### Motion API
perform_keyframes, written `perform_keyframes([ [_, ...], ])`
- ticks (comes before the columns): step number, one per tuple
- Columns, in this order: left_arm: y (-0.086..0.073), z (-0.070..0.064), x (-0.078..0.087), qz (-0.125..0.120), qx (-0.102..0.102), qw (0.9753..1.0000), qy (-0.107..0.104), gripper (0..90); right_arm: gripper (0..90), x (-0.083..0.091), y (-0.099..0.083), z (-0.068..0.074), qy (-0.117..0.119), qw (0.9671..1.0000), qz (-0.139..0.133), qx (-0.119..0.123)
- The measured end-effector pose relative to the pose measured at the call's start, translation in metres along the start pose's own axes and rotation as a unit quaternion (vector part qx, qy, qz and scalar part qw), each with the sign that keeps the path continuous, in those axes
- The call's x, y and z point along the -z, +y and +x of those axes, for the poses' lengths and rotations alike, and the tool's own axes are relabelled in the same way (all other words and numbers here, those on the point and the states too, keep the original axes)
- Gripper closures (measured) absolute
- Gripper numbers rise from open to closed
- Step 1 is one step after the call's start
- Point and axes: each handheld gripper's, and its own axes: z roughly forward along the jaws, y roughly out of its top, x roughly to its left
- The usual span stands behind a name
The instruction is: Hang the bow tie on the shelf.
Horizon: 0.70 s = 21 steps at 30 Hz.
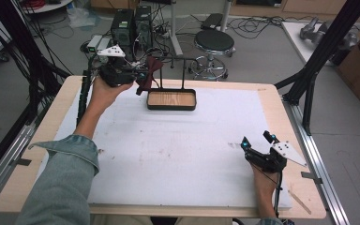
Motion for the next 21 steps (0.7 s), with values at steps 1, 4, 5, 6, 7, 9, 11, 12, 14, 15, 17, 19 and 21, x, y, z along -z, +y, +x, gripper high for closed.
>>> perform_keyframes([
  [1,0.000,0.001,-0.001,0.002,0.001,1.0000,0.000,80.7,11.4,0.000,0.000,0.000,0.000,1.0000,0.000,0.000],
  [4,0.001,0.006,-0.004,0.004,0.005,1.0000,-0.001,80.7,11.4,0.000,0.000,0.000,-0.001,1.0000,0.000,0.000],
  [5,0.001,0.007,-0.005,0.003,0.006,1.0000,0.001,80.7,11.4,0.000,0.000,0.000,0.000,1.0000,0.001,-0.003],
  [6,0.001,0.008,-0.005,0.002,0.007,1.0000,0.002,80.7,11.4,0.000,0.000,0.000,0.000,1.0000,0.002,-0.003],
  [7,0.003,0.010,-0.006,0.001,0.013,0.9999,0.006,80.7,11.4,0.000,0.000,0.000,0.000,1.0000,0.000,-0.002],
  [9,0.004,0.011,-0.006,0.000,0.012,0.9999,0.007,80.7,11.4,0.000,0.000,0.000,0.000,1.0000,0.000,-0.001],
  [11,0.006,0.012,-0.007,0.000,0.012,0.9999,0.007,80.7,11.4,0.000,0.000,0.000,0.001,1.0000,0.001,-0.003],
  [12,0.007,0.013,-0.007,0.002,0.012,0.9999,0.008,80.7,11.4,0.000,0.000,0.000,0.001,1.0000,0.001,-0.003],
  [14,0.009,0.015,-0.008,0.004,0.014,0.9998,0.010,80.7,11.4,0.000,0.000,0.000,0.002,1.0000,0.002,-0.004],
  [15,0.010,0.016,-0.009,0.002,0.015,0.9998,0.009,80.7,11.4,0.000,0.000,0.000,0.001,1.0000,0.001,-0.004],
  [17,0.011,0.017,-0.009,-0.001,0.017,0.9998,0.013,80.4,11.4,0.000,0.000,0.000,0.002,1.0000,0.001,-0.003],
  [19,0.011,0.020,-0.008,-0.003,0.022,0.9995,0.024,80.3,11.4,0.000,0.000,0.000,0.002,1.0000,0.002,-0.003],
  [21,0.011,0.021,-0.007,-0.003,0.023,0.9994,0.025,80.2,11.4,0.000,0.000,0.000,0.003,1.0000,0.002,-0.003],
])
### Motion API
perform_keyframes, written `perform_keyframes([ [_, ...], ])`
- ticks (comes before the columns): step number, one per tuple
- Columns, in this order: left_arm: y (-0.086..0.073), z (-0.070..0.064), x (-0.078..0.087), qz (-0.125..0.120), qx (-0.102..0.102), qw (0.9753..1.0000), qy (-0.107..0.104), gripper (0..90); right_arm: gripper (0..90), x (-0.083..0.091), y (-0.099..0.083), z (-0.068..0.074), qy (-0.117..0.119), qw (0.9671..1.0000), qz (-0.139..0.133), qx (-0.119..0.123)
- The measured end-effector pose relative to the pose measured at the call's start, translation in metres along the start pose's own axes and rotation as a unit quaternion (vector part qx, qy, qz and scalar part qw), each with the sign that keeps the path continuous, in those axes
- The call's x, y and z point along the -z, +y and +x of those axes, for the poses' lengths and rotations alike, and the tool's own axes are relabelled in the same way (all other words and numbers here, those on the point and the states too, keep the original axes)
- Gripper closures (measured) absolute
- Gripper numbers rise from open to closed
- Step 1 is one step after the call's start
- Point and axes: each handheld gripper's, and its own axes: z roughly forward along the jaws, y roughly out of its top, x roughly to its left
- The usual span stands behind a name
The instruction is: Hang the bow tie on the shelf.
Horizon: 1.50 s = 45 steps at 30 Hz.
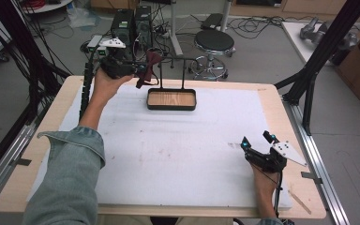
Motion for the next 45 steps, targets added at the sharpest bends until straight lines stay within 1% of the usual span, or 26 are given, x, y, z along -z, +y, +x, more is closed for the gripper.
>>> perform_keyframes([
  [3,-0.001,0.004,0.003,-0.003,0.007,0.9999,0.009,80.2,11.4,0.000,0.000,0.000,0.001,1.0000,0.000,0.002],
  [4,-0.001,0.006,0.005,-0.008,0.007,0.9998,0.014,80.2,11.4,0.000,0.000,0.000,0.001,1.0000,-0.001,0.003],
  [9,-0.002,0.009,0.006,-0.012,0.010,0.9997,0.017,80.3,11.4,0.000,0.000,0.000,0.001,1.0000,0.001,-0.002],
  [11,-0.002,0.010,0.006,-0.016,0.018,0.9996,0.012,80.5,11.4,0.000,0.000,0.000,0.002,1.0000,0.001,0.000],
  [13,-0.002,0.011,0.005,-0.018,0.020,0.9996,0.007,80.9,11.4,0.000,0.000,0.000,0.001,1.0000,0.001,0.000],
  [15,-0.002,0.010,0.004,-0.025,0.027,0.9993,-0.009,81.2,11.4,0.000,0.000,0.000,0.001,1.0000,0.001,-0.001],
  [16,-0.001,0.010,0.003,-0.028,0.027,0.9990,-0.021,81.3,11.4,0.000,0.000,0.000,0.002,1.0000,0.002,-0.002],
  [20,0.000,0.007,-0.003,-0.029,0.021,0.9989,-0.030,81.5,11.4,-0.001,0.000,0.000,0.002,1.0000,0.002,-0.001],
  [22,0.001,0.008,-0.006,-0.033,0.028,0.9985,-0.034,81.5,11.4,-0.001,0.000,0.000,0.002,1.0000,0.002,-0.001],
  [26,0.004,0.014,-0.012,-0.042,0.043,0.9978,-0.028,81.5,11.4,-0.001,0.000,-0.001,0.003,1.0000,0.002,-0.001],
  [29,0.005,0.017,-0.015,-0.042,0.053,0.9977,-0.011,81.5,11.4,-0.001,0.000,-0.001,0.003,1.0000,0.001,-0.002],
  [32,0.005,0.022,-0.013,-0.045,0.060,0.9972,0.001,81.4,11.4,-0.001,0.000,-0.001,0.004,1.0000,0.001,-0.002],
  [34,0.003,0.026,-0.010,-0.041,0.064,0.9971,0.005,81.4,11.4,-0.001,0.000,-0.001,0.005,1.0000,0.001,-0.002],
  [36,0.002,0.028,-0.007,-0.038,0.064,0.9972,0.010,81.4,11.4,-0.001,0.000,-0.001,0.005,1.0000,0.001,-0.002],
  [39,0.000,0.031,-0.004,-0.040,0.069,0.9968,0.011,81.3,11.4,-0.001,0.000,-0.001,0.005,1.0000,0.001,-0.002],
  [42,-0.002,0.031,-0.003,-0.033,0.066,0.9972,0.011,81.0,11.4,-0.001,0.000,-0.001,0.005,1.0000,0.000,-0.003],
  [43,-0.003,0.032,-0.003,-0.032,0.066,0.9973,0.009,81.0,11.4,-0.001,0.000,-0.001,0.005,1.0000,0.000,-0.003],
  [45,-0.004,0.033,-0.001,-0.031,0.066,0.9972,0.012,80.7,11.4,-0.001,0.000,-0.001,0.005,1.0000,0.000,-0.003],
])
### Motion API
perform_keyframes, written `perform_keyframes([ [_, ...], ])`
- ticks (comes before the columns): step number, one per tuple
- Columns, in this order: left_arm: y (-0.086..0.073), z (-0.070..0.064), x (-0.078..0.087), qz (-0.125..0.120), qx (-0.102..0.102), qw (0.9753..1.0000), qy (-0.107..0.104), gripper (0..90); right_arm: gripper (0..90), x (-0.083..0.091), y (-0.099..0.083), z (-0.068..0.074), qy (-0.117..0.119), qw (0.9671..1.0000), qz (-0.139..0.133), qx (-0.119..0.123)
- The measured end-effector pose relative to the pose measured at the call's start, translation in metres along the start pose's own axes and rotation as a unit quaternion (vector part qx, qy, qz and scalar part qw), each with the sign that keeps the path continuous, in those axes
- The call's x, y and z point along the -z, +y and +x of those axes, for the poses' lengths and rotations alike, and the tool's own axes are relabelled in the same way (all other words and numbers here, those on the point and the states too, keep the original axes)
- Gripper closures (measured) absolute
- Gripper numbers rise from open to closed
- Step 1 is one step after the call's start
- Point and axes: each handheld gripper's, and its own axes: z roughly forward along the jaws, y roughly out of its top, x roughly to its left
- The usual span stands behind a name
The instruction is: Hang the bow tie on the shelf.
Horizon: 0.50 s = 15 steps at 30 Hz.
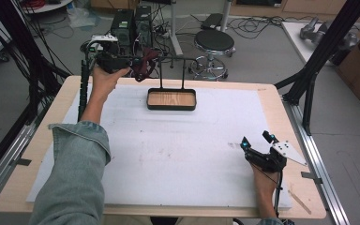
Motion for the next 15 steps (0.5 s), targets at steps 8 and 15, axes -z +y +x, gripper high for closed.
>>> perform_keyframes([
  [8,-0.0073,0.0065,-0.0009,0.005,0.005,0.9999,0.011,80.2,11.4,0.0001,0.0000,-0.0003,0.000,1.0000,0.002,0.001],
  [15,-0.0100,0.0083,-0.0027,0.011,0.003,0.9996,0.027,78.8,11.4,0.0001,0.0000,-0.0004,0.001,1.0000,0.002,0.000],
])
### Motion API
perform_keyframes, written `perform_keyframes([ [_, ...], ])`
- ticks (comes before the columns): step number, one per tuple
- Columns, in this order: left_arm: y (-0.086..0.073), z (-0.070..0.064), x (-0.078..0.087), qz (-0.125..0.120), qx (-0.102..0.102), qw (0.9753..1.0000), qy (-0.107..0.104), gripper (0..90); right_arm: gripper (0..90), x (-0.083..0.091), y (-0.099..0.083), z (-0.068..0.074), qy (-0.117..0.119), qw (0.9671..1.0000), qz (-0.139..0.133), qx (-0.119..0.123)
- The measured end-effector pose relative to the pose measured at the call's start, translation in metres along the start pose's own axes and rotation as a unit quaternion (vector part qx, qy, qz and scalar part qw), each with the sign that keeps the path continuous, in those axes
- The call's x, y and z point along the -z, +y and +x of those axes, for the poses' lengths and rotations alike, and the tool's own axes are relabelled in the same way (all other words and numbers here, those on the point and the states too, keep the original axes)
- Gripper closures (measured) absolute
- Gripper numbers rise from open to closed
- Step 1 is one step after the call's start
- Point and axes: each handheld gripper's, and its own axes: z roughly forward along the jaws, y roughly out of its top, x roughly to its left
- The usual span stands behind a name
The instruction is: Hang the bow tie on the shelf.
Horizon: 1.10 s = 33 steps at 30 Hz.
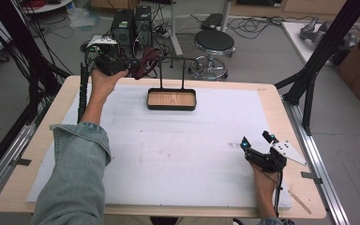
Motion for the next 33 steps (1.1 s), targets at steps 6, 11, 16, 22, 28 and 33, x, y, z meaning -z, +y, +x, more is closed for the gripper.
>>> perform_keyframes([
  [6,-0.002,0.000,-0.003,0.006,-0.006,0.9999,0.009,77.5,11.4,0.000,0.000,0.000,0.000,1.0000,0.000,0.000],
  [11,-0.003,0.001,-0.004,0.015,-0.012,0.9996,0.018,75.7,11.4,0.000,0.000,0.000,0.000,1.0000,0.000,-0.001],
  [16,-0.005,-0.001,-0.006,0.019,-0.016,0.9994,0.022,75.1,11.4,0.000,0.000,0.000,0.000,1.0000,0.000,0.000],
  [22,-0.007,0.000,-0.007,0.022,-0.020,0.9990,0.033,74.1,11.4,0.000,0.000,0.000,0.000,1.0000,0.000,0.000],
  [28,-0.010,0.000,-0.009,0.034,-0.028,0.9982,0.040,72.4,11.4,0.000,0.000,0.001,0.000,1.0000,0.001,-0.001],
  [33,-0.014,0.000,-0.012,0.045,-0.033,0.9973,0.048,71.7,11.4,0.000,0.000,0.000,0.000,1.0000,-0.001,0.000],
])
